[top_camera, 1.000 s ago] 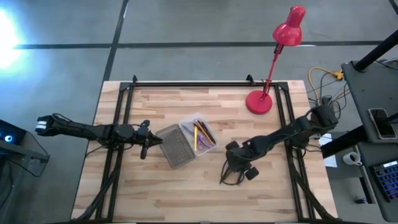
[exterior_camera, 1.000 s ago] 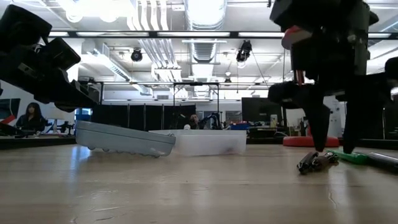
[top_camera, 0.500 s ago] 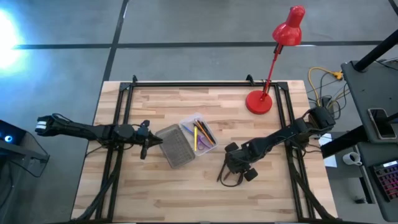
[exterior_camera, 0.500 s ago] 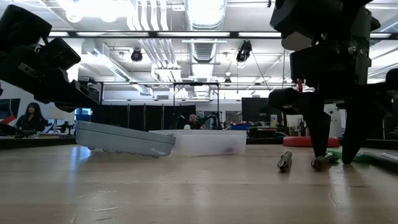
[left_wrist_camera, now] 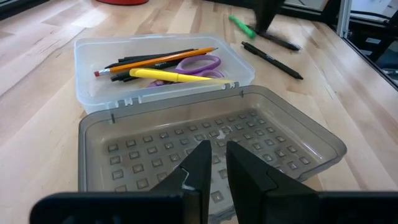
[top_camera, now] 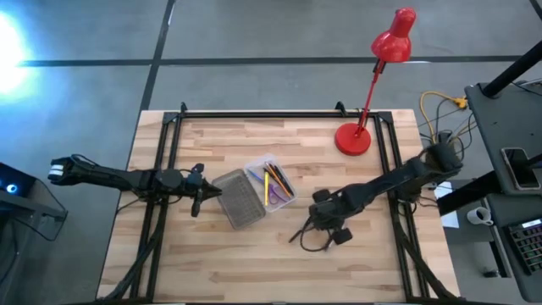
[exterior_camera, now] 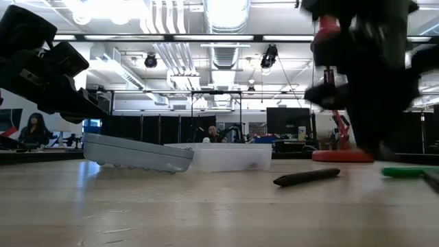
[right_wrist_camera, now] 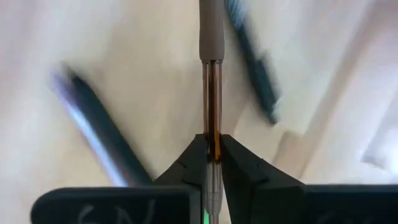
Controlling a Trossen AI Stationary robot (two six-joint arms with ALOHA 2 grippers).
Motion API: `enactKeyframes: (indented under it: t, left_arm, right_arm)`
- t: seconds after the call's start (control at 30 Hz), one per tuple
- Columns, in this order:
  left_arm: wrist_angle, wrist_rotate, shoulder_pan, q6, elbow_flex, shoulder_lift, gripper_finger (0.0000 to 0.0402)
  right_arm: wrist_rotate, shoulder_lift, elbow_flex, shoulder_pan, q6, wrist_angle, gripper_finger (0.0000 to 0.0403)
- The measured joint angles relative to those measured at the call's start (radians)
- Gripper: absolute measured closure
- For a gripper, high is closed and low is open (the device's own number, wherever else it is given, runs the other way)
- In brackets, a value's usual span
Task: Pick & place school supplies into a supply box
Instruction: Put the brown pen into the gray supply box
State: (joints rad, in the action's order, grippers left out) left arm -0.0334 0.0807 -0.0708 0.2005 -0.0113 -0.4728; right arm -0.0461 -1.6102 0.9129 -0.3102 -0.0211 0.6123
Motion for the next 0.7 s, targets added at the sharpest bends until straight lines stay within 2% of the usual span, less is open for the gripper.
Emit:
enactKeyframes:
  t: [0.13, 0.23, 0.33, 0.47, 0.6, 0.7]
  left_arm:
    - [0.0, 0.0, 0.0, 0.0, 0.0, 0.0, 0.0368]
    - [0.0, 0.0, 0.0, 0.0, 0.0, 0.0, 0.0367]
    - [0.0, 0.0, 0.0, 0.0, 0.0, 0.0, 0.0368]
    - [0.0, 0.0, 0.0, 0.0, 0.0, 0.0, 0.0368]
    - [0.0, 0.0, 0.0, 0.0, 0.0, 0.0, 0.0367]
    - [0.0, 0.0, 0.0, 0.0, 0.0, 0.0, 0.0368]
  right_arm:
    - [-0.002, 0.125, -0.007, 0.066, 0.221, -0.065, 0.0381]
    - [-0.002, 0.164, -0.035, 0.184, 0.47, -0.188, 0.0381]
    - [-0.057, 0.162, -0.068, 0.318, 0.678, -0.375, 0.0381]
    - [-0.136, 0.076, -0.065, 0.424, 0.83, -0.547, 0.0381]
    - [-0.216, -0.073, 0.0, 0.44, 0.882, -0.626, 0.038]
    - [-0.186, -0.164, 0.083, 0.427, 0.878, -0.657, 0.0374]
